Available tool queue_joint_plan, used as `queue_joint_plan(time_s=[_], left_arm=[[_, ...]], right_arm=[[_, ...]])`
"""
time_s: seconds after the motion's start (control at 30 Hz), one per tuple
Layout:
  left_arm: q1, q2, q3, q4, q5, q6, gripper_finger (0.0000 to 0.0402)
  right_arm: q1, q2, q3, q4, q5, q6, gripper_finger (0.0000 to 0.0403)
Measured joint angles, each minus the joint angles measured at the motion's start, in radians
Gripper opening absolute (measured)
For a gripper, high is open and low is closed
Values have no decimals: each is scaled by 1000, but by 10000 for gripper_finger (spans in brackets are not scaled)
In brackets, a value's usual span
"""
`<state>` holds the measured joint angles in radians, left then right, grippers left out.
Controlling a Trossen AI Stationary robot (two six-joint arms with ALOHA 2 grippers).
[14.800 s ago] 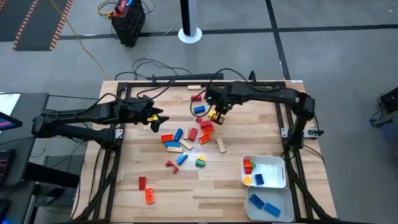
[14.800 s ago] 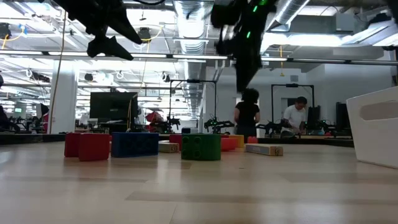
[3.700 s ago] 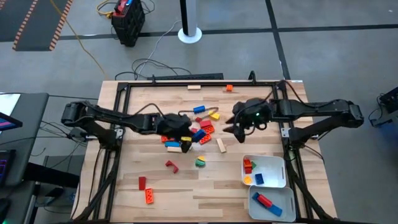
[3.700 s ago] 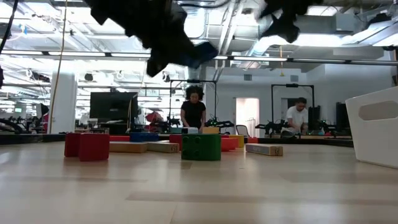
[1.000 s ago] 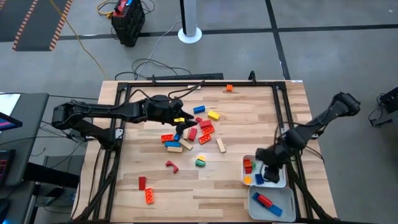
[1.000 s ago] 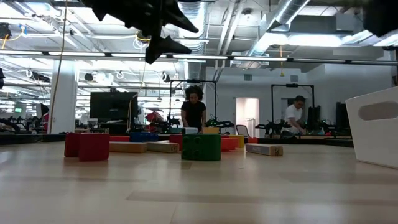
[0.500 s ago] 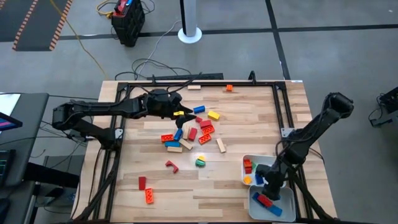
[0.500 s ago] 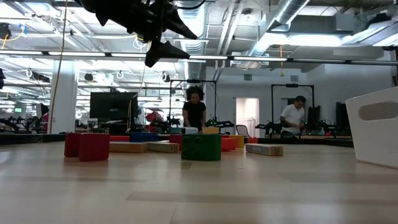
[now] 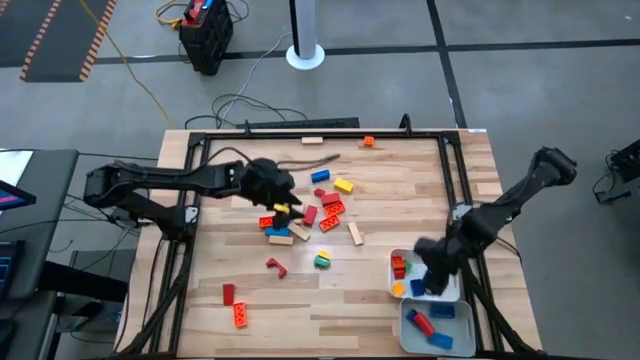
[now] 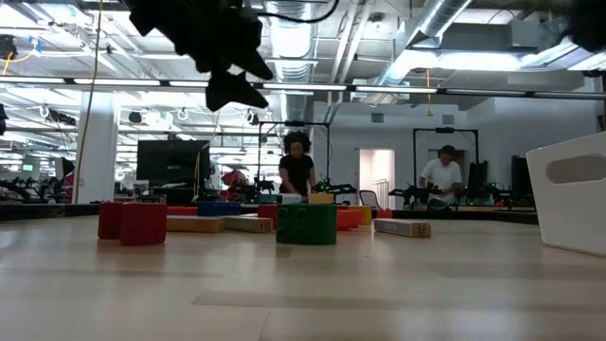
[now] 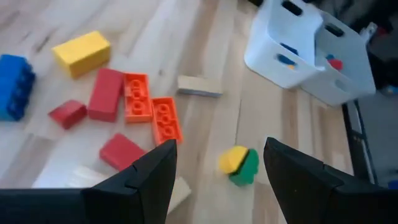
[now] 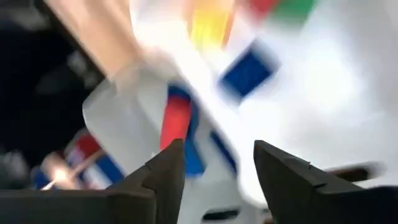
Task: Sort blocks by size
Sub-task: Put the big red block into the gray bin
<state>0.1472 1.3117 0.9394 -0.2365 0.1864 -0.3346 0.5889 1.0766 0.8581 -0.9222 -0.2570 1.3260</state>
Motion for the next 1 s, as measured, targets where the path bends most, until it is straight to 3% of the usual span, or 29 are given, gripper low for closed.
queue_joint_plan(time_s=[0.17, 0.27, 0.57, 0.8, 1.0], left_arm=[[-86, 0, -26, 65, -21, -15, 231], [-123, -1, -33, 62, -35, -57, 231], [-318, 23, -44, -243, -23, -25, 231], [-424, 130, -45, -219, -130, -1, 231], [-428, 221, -45, -220, -187, 49, 229]], right_arm=[[-140, -36, 144, -138, 268, -215, 188], [-229, -45, 181, -127, 348, -336, 182], [-437, 9, 184, -24, 351, -687, 185], [-557, 74, 184, 60, 336, -838, 184], [-559, 90, 184, 63, 330, -863, 184]])
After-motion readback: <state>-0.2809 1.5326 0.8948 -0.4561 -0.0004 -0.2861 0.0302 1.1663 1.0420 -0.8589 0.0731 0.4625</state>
